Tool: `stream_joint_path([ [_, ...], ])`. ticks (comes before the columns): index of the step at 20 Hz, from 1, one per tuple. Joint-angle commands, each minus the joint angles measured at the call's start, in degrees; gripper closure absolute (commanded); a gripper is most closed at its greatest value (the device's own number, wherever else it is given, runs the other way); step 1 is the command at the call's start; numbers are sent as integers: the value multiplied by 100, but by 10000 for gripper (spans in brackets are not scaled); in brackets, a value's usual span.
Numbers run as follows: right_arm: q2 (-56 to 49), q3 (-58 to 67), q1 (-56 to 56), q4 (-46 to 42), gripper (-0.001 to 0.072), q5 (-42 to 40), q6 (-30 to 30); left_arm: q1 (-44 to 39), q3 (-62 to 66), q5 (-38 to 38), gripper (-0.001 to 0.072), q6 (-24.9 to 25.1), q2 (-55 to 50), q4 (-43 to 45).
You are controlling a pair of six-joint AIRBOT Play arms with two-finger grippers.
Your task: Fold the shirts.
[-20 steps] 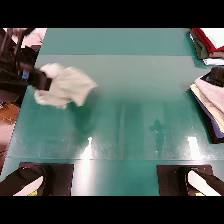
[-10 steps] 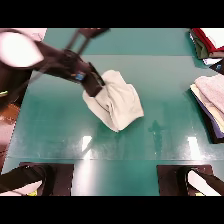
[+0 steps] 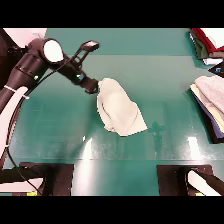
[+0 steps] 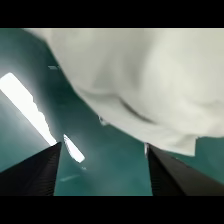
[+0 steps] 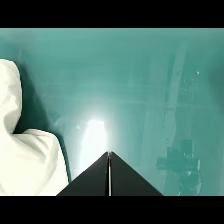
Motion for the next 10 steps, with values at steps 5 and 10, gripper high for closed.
stream_joint_path([
  [5, 0, 7, 4, 2, 696, 11, 4, -103, -3580, 1803, 84, 214, 868, -2592],
  [10, 0, 2, 7, 11, 696, 17, 7, -485, -4328, 2900, 85, 957, 859, -3351],
])
